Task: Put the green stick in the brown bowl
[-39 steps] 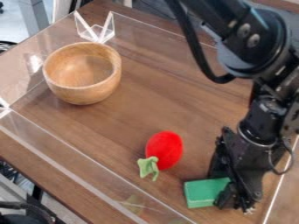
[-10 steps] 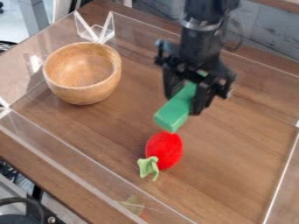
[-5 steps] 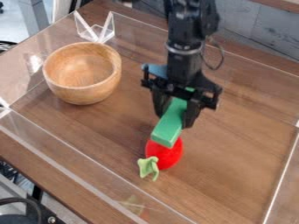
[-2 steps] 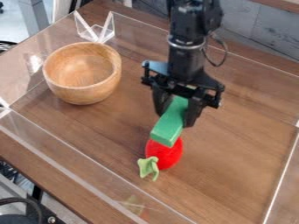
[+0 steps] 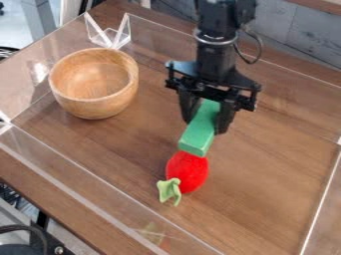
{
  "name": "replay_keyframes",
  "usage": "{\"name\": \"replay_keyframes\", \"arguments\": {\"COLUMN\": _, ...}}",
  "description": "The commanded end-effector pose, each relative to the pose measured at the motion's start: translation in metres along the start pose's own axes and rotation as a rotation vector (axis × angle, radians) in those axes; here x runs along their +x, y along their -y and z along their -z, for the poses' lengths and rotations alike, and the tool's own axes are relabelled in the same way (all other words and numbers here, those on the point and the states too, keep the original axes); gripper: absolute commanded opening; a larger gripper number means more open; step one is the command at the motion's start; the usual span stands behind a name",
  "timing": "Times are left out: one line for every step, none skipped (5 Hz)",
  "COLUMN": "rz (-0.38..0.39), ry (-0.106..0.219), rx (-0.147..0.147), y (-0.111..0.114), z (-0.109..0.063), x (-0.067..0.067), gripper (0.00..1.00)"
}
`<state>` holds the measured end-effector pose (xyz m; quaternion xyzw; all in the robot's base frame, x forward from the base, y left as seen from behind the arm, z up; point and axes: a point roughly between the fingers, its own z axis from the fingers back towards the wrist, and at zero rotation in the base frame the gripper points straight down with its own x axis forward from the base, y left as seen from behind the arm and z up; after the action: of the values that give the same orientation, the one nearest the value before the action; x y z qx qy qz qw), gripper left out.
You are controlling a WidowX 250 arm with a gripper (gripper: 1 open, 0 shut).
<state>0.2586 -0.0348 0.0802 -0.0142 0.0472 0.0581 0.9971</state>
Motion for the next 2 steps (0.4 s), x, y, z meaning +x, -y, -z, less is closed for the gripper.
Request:
{"name": "replay_keyframes", "arguments": {"rz": -0.026, "ry": 0.049, "rx": -0.016, "y": 0.0067, "z": -0.0081, "x": 0.0207, "gripper": 0.0}}
{"name": "replay_keyframes", "arguments": {"rz": -0.007, "ry": 0.046, "rx": -0.02, "y": -0.0015, "z": -0.0136, "x": 0.0251, "gripper": 0.0}}
